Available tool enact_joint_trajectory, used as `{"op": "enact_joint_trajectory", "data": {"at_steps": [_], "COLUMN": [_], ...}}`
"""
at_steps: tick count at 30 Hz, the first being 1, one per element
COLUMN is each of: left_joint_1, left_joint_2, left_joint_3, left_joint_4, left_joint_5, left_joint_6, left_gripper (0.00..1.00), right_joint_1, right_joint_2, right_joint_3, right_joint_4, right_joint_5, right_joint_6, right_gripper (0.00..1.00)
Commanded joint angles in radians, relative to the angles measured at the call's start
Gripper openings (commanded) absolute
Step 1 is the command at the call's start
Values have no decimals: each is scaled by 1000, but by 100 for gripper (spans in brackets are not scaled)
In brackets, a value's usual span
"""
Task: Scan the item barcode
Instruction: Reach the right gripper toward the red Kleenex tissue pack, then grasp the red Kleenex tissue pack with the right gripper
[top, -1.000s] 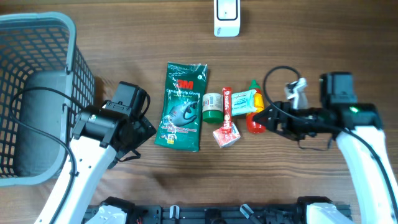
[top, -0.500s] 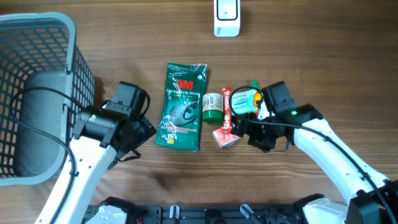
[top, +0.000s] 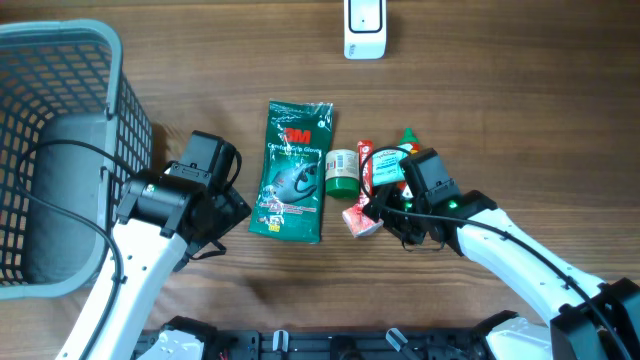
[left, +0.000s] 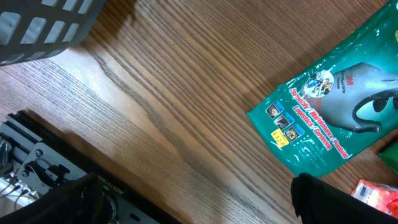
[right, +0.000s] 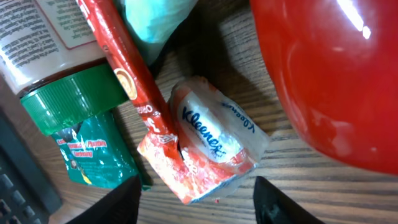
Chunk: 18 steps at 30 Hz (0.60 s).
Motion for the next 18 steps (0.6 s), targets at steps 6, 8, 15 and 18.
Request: {"op": "enact_joint_trajectory", "data": {"at_steps": [6, 8, 15, 18], "left_joint_1": [-5, -5, -5, -5], "left_joint_2": [4, 4, 4, 4], "left_joint_3": [-2, -2, -2, -2], "left_joint_4": [0, 0, -1, 0], "left_joint_5": [4, 4, 4, 4], "left_joint_6": [-17, -17, -17, -17], "left_gripper": [100, 100, 100, 100], "right_joint_1": [48, 69, 77, 77], "right_joint_2": [104, 144, 230, 230], "right_joint_3": [-12, -12, -12, -11], "right_joint_4": [43, 70, 102, 108], "right_joint_5": [14, 14, -23, -104], "right_joint_6": [11, 13, 65, 25], "right_gripper": [53, 52, 4, 4]}}
